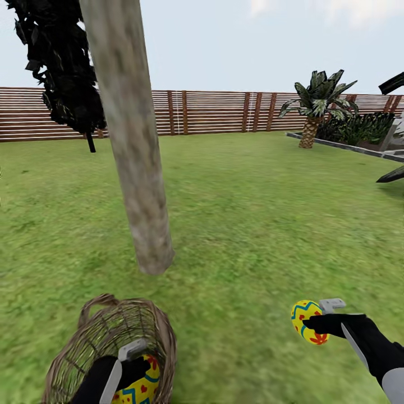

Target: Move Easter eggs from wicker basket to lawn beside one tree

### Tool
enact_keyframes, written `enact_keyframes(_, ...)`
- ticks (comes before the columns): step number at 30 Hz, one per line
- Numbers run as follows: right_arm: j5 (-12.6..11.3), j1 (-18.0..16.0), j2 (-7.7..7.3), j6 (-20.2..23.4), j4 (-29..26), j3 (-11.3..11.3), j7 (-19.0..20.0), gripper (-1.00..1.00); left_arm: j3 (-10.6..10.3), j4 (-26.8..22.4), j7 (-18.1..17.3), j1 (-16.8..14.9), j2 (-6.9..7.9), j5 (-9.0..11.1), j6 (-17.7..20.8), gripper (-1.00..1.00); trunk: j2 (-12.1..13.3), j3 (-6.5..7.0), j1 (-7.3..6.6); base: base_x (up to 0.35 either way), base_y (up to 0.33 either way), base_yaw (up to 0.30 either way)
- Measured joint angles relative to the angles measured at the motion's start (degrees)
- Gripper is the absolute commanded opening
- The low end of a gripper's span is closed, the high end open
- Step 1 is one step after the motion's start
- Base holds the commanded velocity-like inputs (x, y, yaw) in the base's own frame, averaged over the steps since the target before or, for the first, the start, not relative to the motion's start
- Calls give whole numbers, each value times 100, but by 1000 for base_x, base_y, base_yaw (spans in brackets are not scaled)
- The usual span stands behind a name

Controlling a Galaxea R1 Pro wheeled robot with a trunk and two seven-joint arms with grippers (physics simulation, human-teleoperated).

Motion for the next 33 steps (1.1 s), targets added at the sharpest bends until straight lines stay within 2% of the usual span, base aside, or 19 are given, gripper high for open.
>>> enact_keyframes(2, 0, 0, 0, -2, 1, 0, 0, -100, -6, -3, -8, -2, -3, 159, 2, -100, 0, 1, 0, -146, 282, 0)
enact_keyframes(5, 0, 0, 0, -2, 1, 0, 0, -100, -2, -3, -3, -1, -1, 55, 6, -100, 0, 0, 0, -141, 299, 0)
enact_keyframes(7, 0, 0, 0, -2, 1, 0, 0, -100, -3, -3, -6, -1, 2, 98, 6, -100, 0, 0, 0, -75, 257, 0)
enact_keyframes(10, 0, 0, 0, 3, -1, 0, 0, -100, -1, 1, -4, 0, 7, 2, 4, -100, 0, 0, -1, -7, 34, 0)
enact_keyframes(13, 0, 0, 0, 1, -1, 1, 0, -100, -1, 1, -6, 0, 7, 50, 4, -100, 0, 0, -2, 122, 88, 0)
enact_keyframes(14, 0, 0, 0, 0, 0, 1, 0, -100, 1, 3, -6, 0, 7, 85, -73, -100, 0, 0, -4, 275, 172, 0)
enact_keyframes(16, 0, 0, 2, 0, 0, 5, 0, -100, 6, 96, -5, 0, 3, -5, -632, -100, 0, 0, -4, 309, 134, 0)
enact_keyframes(17, 0, 0, 4, 1, 0, 7, 0, -100, 4, 147, -7, 0, 3, -5, -720, -100, 0, 0, -4, 319, 108, 0)
enact_keyframes(21, 0, 0, 6, 2, -2, 8, 0, -100, 0, 179, -190, 0, 10, 5, -774, -100, 0, 0, -2, 153, 27, 0)
enact_keyframes(26, 0, 0, 6, 2, -2, 8, 0, -100, -6, 185, -202, 0, 10, 1, -765, -100, 0, 0, -1, 3, 0, 0)
enact_keyframes(33, 7, 0, 52, 2, -2, 8, -9, -100, -6, 187, -197, 0, 10, -19, -756, -100, 9, 155, -19, 0, 0, 0)
